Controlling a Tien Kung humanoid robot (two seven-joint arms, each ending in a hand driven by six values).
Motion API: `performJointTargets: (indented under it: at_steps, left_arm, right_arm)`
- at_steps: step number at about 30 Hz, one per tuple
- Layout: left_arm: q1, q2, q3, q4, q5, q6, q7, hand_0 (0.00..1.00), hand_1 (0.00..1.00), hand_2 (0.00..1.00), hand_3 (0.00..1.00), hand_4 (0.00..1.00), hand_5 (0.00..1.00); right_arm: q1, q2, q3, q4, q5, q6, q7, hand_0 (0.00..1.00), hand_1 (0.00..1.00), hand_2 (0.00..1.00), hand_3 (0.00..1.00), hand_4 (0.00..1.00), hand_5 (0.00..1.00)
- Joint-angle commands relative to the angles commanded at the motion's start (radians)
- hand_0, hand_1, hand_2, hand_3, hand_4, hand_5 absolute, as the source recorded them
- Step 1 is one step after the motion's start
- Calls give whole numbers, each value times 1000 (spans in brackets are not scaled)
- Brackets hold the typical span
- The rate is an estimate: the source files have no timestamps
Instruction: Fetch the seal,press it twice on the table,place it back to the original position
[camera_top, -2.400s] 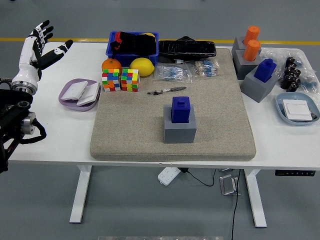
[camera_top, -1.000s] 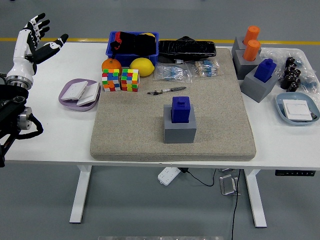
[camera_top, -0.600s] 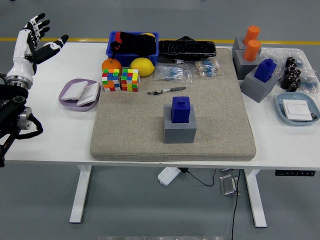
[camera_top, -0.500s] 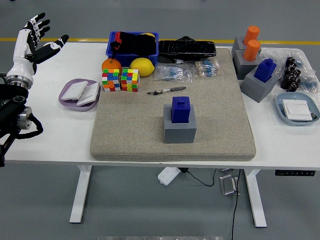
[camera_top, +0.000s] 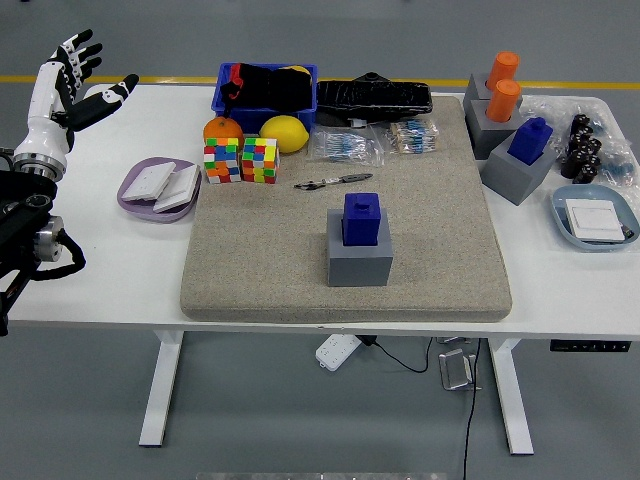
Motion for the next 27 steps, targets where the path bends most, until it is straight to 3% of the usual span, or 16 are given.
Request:
performJointTargets:
  at_steps: [27]
  left_arm:
    - [0,3,10,-7,4,2,2,907,862,864,892,844,155]
  right_arm:
    - [-1,-2,-9,0,-3,0,1,884,746,733,744,840,535]
